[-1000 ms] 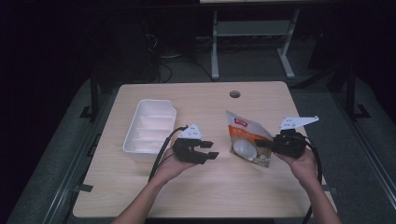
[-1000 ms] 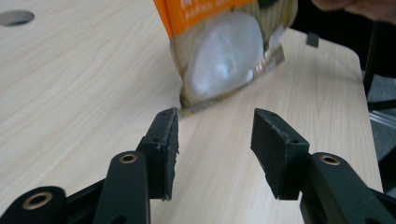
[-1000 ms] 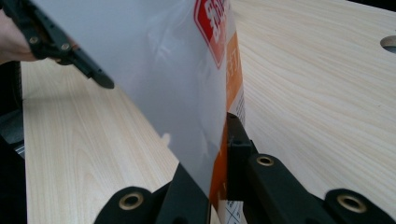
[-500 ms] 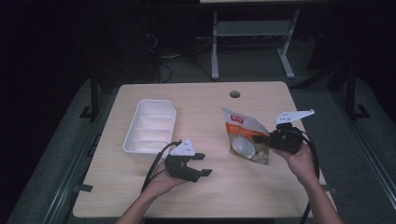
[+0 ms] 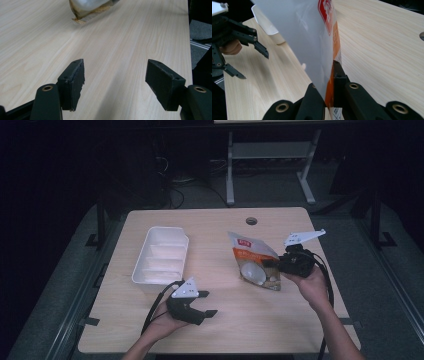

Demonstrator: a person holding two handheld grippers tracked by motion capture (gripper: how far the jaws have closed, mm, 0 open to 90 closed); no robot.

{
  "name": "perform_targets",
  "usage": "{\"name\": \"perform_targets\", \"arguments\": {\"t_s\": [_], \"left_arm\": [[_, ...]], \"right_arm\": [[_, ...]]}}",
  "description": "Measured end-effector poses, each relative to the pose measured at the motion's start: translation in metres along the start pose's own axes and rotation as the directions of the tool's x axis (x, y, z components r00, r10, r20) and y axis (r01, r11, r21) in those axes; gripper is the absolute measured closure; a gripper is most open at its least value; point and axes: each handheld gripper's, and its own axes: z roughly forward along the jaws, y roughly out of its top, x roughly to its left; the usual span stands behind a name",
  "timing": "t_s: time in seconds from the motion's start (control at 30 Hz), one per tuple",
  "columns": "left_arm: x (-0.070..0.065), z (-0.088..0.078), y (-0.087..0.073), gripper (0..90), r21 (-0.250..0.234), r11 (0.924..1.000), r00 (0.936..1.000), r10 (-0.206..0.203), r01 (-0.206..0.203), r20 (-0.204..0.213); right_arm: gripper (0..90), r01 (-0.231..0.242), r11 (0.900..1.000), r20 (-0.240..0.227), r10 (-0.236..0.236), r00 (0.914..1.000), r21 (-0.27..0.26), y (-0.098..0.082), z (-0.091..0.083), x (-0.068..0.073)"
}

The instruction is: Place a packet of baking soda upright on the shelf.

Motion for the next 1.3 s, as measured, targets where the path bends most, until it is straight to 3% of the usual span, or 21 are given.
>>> {"name": "perform_targets", "arguments": {"t_s": [0.4,0.67,1.3], "left_arm": [[-0.002,-0.002,-0.011,29.2,0.009,1.0,1.0,-0.002,0.002,0.009],[-0.003,-0.004,-0.015,29.2,0.012,0.9999,0.9999,0.002,-0.002,0.011],[-0.005,-0.001,-0.019,28.6,0.027,0.9994,0.9991,0.021,-0.022,0.036]], "right_arm": [[90.0,0.001,1.0,-0.005,-0.001,1.0,-0.004,0.017,0.01,0.002],[90.0,0.026,1.0,-0.017,-0.026,0.9995,0.0,0.031,0.022,0.009],[90.0,0.047,0.999,-0.072,-0.048,0.9962,-0.022,0.069,0.049,0.021]]}}
